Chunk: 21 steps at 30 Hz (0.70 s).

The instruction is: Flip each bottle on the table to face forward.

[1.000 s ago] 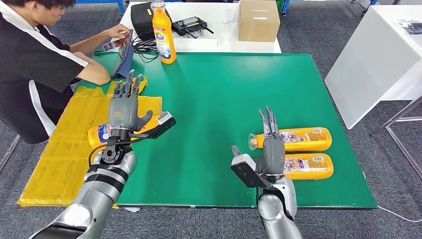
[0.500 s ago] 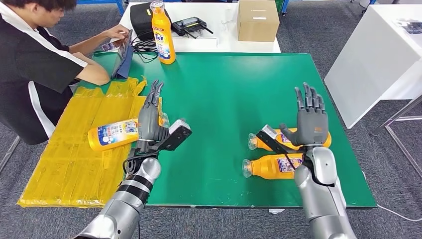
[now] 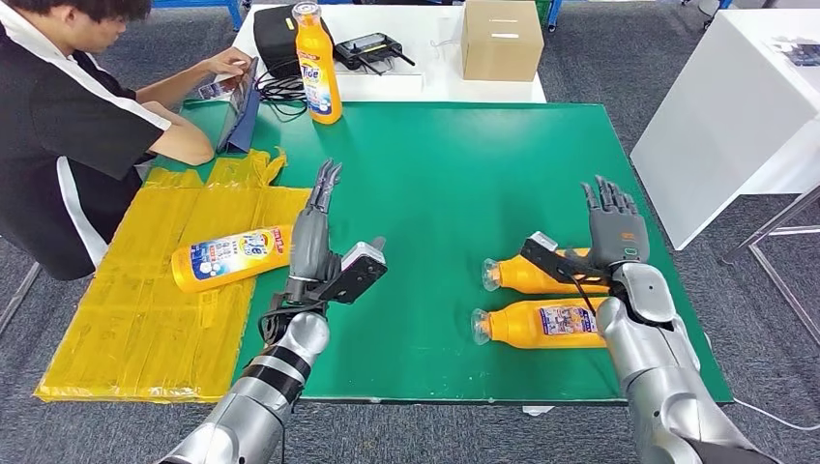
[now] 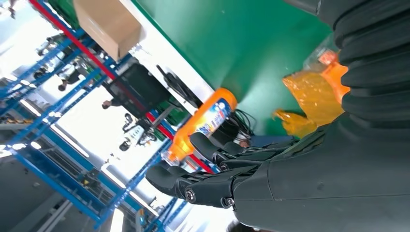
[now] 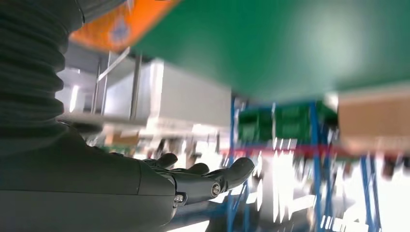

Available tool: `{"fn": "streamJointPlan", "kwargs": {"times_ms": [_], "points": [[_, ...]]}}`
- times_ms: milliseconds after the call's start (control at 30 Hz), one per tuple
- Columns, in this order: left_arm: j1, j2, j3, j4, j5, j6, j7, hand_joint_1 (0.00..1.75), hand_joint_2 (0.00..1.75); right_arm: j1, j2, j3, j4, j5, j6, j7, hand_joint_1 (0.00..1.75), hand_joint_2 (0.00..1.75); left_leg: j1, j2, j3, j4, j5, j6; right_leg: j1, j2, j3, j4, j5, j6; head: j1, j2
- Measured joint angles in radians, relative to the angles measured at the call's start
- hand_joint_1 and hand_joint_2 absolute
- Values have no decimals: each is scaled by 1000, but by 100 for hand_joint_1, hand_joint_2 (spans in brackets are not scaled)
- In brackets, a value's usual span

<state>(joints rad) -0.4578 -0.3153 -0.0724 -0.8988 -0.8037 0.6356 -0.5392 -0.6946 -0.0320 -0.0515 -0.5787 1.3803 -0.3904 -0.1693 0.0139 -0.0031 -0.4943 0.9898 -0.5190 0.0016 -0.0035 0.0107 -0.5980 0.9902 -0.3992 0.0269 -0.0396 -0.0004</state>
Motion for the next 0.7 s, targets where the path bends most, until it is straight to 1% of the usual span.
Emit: {"fn": "streamJointPlan", "kwargs": {"times_ms": [100,167,500,700], "points": [[0,-4,-13,0,15,-8,-12,0,175,-24,-6,-3,65,-6,72,-24,0,175,0,0,0,0,0,0,0,0,0,0,0,0,0,0],[0,-6,-19,0,24,-13,-18,0,175,-40,-10,-5,96,-9,100,-33,0,175,0,0,0,0,0,0,0,0,0,0,0,0,0,0],[20,-14,-48,-8,65,-39,-38,0,175,-68,-21,-20,164,-21,141,-26,0,175,0,0,3,0,0,0,1,0,2,0,0,0,0,0],[47,-19,-76,-40,87,-51,-39,0,175,-76,-35,-31,190,-4,173,26,0,175,0,0,6,0,0,0,2,0,5,-1,0,0,0,0]]}}
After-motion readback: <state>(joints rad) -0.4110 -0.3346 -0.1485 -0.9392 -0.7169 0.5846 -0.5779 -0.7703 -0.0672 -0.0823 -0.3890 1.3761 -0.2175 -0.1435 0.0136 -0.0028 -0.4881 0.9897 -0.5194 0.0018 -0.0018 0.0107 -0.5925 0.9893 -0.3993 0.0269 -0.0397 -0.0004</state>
